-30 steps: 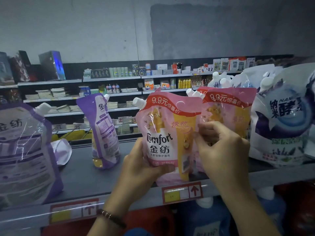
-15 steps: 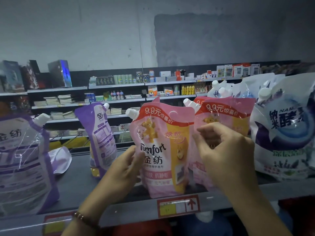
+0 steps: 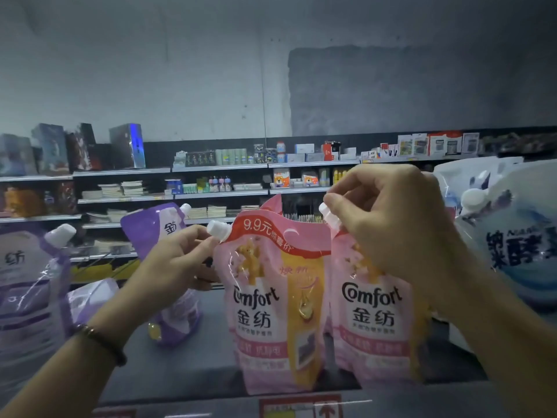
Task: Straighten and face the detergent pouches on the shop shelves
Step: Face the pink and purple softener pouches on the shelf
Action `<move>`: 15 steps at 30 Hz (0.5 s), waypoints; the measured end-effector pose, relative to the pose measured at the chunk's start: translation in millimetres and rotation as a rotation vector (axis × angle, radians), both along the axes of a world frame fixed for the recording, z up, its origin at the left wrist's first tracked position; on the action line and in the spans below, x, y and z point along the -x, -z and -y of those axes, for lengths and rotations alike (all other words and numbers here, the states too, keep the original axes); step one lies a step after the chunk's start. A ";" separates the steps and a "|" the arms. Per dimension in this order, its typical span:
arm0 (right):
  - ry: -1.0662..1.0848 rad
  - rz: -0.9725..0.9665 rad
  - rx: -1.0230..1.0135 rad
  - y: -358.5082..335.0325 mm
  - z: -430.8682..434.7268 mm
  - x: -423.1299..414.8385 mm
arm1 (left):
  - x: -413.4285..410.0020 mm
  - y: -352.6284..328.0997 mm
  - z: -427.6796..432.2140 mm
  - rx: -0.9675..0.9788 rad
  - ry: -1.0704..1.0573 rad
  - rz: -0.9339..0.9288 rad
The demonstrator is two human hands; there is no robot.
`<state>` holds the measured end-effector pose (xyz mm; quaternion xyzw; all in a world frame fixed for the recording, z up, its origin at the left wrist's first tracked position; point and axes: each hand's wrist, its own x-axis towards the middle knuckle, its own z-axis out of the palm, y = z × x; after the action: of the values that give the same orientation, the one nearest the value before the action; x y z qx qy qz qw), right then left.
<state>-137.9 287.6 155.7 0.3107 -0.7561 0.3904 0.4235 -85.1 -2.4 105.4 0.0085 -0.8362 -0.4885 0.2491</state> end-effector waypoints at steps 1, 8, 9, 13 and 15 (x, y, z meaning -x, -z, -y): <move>-0.008 0.017 -0.022 -7.4 0.1 4.5 | 3.7 -5.2 1.4 0.013 0.011 -0.012; -0.018 0.162 -0.271 -51.1 18.0 32.3 | 29.2 -35.8 2.6 0.053 0.110 -0.046; -0.024 0.198 -0.325 -57.1 22.7 38.4 | 32.1 -41.6 2.6 0.060 0.122 -0.034; -0.010 0.267 -0.574 -77.3 46.6 66.5 | 47.4 -69.4 2.6 0.087 0.158 0.175; 0.008 0.261 -0.701 -85.2 59.6 78.9 | 54.3 -83.6 -0.7 0.205 0.136 0.257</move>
<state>-216.9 228.0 240.8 0.3817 -0.8926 0.1424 0.1931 -139.3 -1.7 188.9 -0.0110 -0.9052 -0.4114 0.1061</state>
